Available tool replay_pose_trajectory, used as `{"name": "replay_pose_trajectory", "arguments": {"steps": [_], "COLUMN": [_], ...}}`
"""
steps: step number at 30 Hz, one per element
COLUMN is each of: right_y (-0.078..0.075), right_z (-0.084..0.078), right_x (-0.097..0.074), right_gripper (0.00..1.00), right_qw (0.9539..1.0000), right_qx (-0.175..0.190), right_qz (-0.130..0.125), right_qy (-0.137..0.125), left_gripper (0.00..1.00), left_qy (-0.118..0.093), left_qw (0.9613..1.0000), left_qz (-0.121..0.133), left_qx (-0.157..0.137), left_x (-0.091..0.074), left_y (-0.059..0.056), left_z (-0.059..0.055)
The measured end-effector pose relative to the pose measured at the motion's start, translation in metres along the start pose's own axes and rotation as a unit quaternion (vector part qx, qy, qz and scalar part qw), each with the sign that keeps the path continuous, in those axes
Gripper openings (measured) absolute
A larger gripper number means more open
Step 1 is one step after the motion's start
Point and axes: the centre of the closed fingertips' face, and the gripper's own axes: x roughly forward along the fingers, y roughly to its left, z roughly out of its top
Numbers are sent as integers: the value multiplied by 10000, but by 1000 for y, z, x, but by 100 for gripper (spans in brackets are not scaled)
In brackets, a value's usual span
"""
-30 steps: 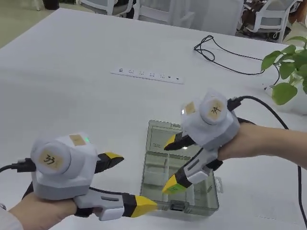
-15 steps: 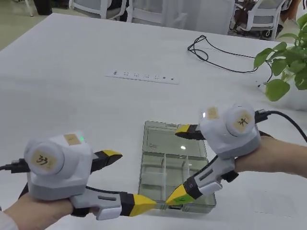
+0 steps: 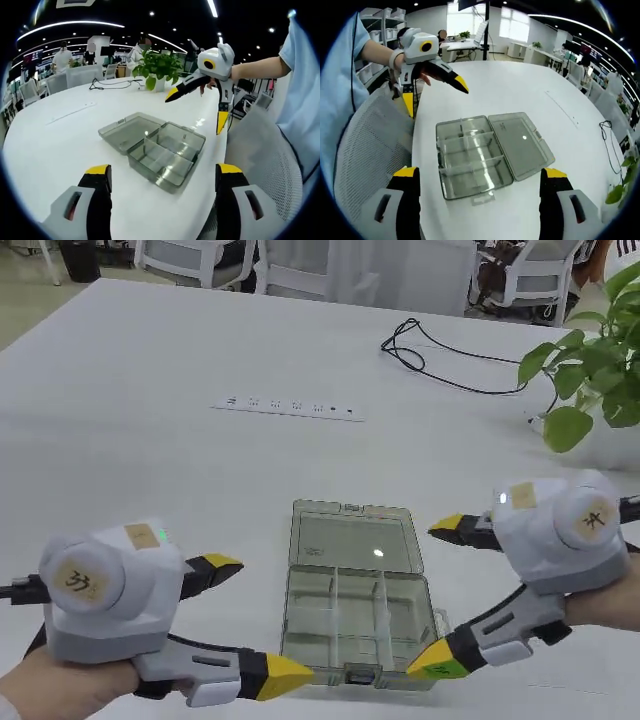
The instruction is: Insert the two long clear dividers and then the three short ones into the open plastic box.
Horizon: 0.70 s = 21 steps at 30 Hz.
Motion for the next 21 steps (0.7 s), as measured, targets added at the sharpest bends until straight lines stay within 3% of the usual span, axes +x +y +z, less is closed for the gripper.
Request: {"name": "replay_pose_trajectory", "arguments": {"steps": [5, 10, 14, 18, 19, 21], "right_y": [-8, -14, -16, -18, -17, -21], "right_z": [-30, -62, -75, -96, -108, -122], "right_x": [-12, -21, -25, -31, -36, -40], "right_gripper": [100, 100, 99, 96, 90, 80], "right_qw": [9994, 9976, 9969, 9949, 9921, 9881], "right_qx": [255, 308, 422, 300, 269, 54], "right_qz": [-157, -316, -338, -325, -242, -257], "right_qy": [156, 532, 577, 906, 1201, 1514], "left_gripper": [93, 99, 100, 100, 100, 100], "left_qy": [55, 124, 167, 221, 227, 228], "left_qw": [10000, 9998, 9997, 9996, 9996, 9995], "left_qz": [-3, 35, 27, 38, 45, 57], "left_qx": [53, 131, 151, 177, 190, 193], "left_x": [0, 1, 0, -2, -2, -2], "left_y": [3, 6, 6, 7, 8, 8], "left_z": [-1, -1, -1, -3, -3, -3]}}
